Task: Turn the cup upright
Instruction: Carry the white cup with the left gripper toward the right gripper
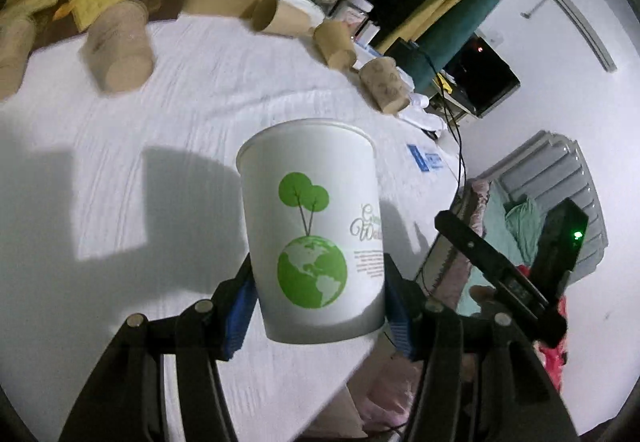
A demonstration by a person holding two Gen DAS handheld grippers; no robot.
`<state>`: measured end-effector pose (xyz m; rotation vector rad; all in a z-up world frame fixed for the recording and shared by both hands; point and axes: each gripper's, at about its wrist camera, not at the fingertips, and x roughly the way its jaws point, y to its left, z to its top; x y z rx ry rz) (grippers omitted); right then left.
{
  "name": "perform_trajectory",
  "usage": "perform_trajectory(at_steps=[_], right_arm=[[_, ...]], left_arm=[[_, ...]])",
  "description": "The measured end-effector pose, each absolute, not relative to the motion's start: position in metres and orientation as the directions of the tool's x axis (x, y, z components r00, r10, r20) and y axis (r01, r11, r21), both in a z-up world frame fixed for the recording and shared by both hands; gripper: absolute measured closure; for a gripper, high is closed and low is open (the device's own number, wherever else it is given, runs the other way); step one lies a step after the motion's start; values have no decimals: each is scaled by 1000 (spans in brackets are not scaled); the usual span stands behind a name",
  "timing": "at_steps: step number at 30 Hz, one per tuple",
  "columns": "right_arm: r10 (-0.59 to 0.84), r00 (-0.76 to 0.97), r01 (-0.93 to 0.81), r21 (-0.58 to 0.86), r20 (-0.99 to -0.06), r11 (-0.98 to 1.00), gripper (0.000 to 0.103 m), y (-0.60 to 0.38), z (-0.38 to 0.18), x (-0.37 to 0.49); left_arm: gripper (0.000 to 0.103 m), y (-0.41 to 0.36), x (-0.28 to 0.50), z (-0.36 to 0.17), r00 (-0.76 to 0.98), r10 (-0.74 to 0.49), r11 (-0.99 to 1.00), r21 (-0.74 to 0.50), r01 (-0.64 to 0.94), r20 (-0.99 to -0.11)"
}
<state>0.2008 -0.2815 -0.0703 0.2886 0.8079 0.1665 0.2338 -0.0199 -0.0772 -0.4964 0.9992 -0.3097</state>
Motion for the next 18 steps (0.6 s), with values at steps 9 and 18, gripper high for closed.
perform_trajectory(at_steps=[9, 18], right_arm=[[272, 644, -63, 305, -715, 950, 1, -266, -78, 186], [261, 628, -58, 291, -733, 955, 1, -265, -79, 190]], left_arm=[[45, -15, 213, -106, 456, -465, 835, -547, -58, -759], [24, -15, 209, -116, 441, -466, 837, -544, -62, -767]])
